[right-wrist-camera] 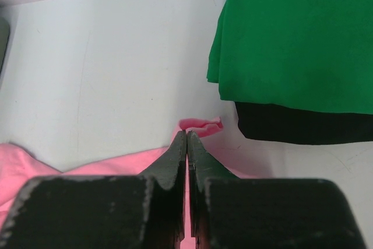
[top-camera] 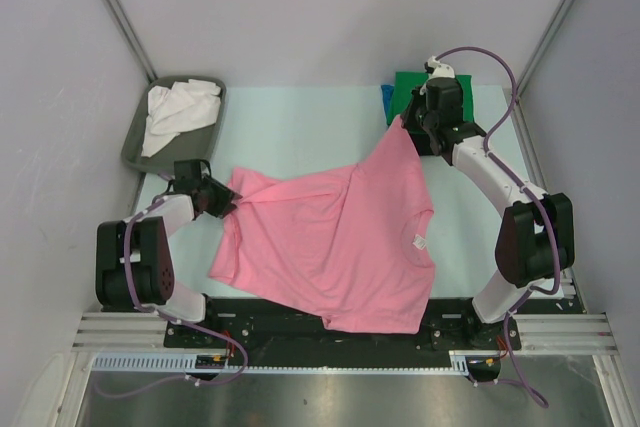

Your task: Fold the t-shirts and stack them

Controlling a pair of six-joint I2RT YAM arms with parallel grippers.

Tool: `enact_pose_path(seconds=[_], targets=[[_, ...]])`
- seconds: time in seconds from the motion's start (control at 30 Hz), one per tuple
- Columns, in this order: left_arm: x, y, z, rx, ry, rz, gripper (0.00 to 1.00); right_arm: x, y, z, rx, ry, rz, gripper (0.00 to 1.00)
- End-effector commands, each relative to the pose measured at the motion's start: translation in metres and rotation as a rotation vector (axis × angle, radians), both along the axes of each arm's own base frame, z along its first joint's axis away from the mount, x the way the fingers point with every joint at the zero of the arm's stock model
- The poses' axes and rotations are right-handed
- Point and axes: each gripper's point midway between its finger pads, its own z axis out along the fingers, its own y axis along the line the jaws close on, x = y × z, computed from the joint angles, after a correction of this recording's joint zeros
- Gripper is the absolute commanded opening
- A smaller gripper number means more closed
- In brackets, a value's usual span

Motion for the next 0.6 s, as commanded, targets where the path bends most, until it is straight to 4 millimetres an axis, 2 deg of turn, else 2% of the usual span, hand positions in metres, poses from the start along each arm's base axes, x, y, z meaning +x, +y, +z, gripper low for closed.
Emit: enact_pose_path(seconds=[0.0,0.07,0.3,0.33,0.37,0.5,0.57], targets=[[0.012,0.005,0.004,0.017,-0.042,0.007,0.30,0.004,0.000,0.024,0.017,-0.074,0.001,0.00],[0.013,0.007,0.003,0.016,-0.041,0.012,0.21,0.004,-0.001,0.023,0.014,-0.070,0.000,0.00],[0.014,0.016,0.006,0.034,-0.041,0.021,0.17,0.004,0.001,0.017,0.014,-0.061,0.007,0.00],[0.013,0.018,0.006,0.036,-0.041,0.025,0.13,0.004,0.001,0.017,0.015,-0.059,0.005,0.00],[0.013,0.020,0.006,0.034,-0.044,0.031,0.00,0.005,0.001,0.017,0.015,-0.061,0.006,0.00],[0.019,0.015,0.016,0.011,-0.093,0.007,0.00,0.004,0.002,0.021,0.018,-0.068,0.003,0.00],[0.023,0.011,0.030,-0.008,-0.144,-0.011,0.00,0.002,0.001,0.025,0.018,-0.076,0.000,0.00]])
